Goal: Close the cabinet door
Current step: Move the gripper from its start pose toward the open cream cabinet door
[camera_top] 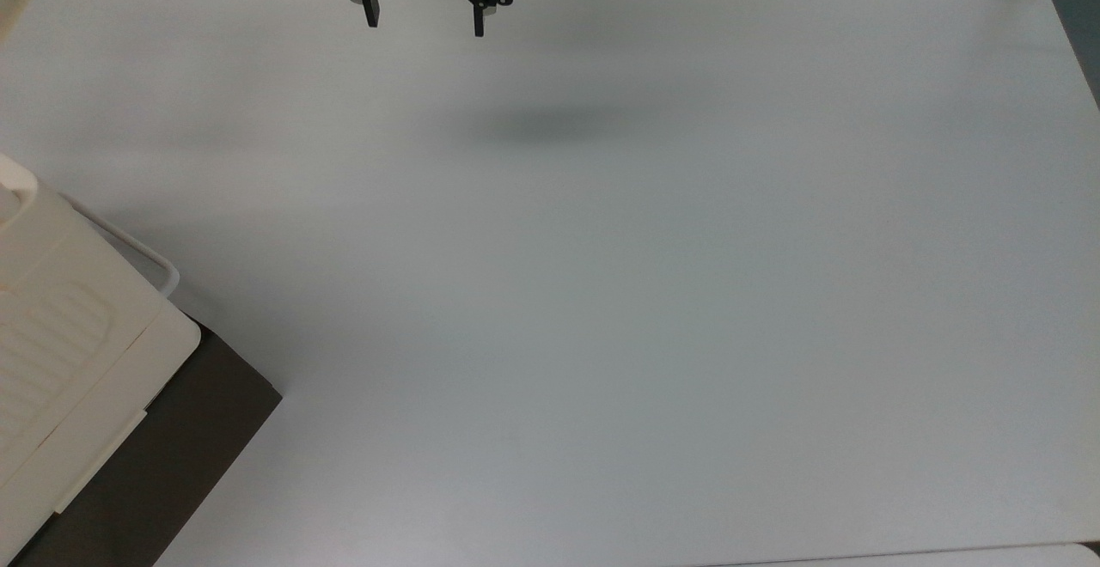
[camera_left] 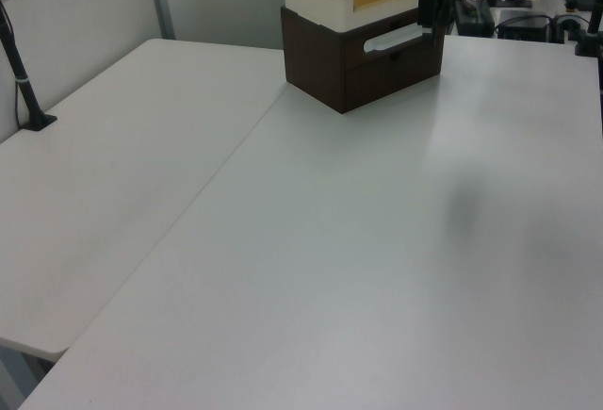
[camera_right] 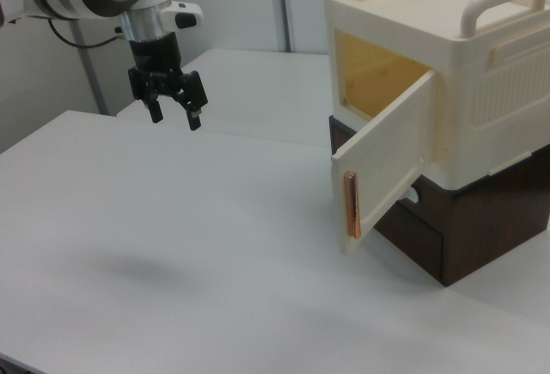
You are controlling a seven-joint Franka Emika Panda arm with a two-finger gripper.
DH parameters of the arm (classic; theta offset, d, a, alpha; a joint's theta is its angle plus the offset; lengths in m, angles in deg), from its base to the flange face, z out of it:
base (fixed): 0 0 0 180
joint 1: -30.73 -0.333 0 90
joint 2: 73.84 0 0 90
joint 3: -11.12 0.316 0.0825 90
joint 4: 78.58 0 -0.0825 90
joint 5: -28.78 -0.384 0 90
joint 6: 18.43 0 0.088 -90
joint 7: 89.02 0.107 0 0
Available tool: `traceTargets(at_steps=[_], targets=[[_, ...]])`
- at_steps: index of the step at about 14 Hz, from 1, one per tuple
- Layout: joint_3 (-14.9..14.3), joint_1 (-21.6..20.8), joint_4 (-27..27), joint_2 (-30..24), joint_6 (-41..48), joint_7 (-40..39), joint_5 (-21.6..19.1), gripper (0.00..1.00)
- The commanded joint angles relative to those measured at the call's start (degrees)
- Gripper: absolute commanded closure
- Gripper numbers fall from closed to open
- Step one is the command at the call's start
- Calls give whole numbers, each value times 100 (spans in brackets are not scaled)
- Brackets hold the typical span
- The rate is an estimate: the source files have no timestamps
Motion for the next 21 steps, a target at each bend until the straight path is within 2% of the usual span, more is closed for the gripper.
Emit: traceTargets(at_steps=[1, 9, 10, 11, 12, 14, 15, 21], targets=[[-88, -62, -113, -122, 104, 67, -56, 0], [-88, -62, -113, -122, 122, 41, -56, 0], [-88, -62, -113, -131, 122, 14, -56, 7], [-88, -62, -113, -131, 113, -55, -56, 26], [-88, -36, -121, -140, 122, -134, -56, 52], [-88, -1, -113, -149, 113, -153, -56, 86], [-88, -1, -113, -140, 113, -144, -47, 98], [-106, 113, 37, -184, 113, -153, -29, 100]])
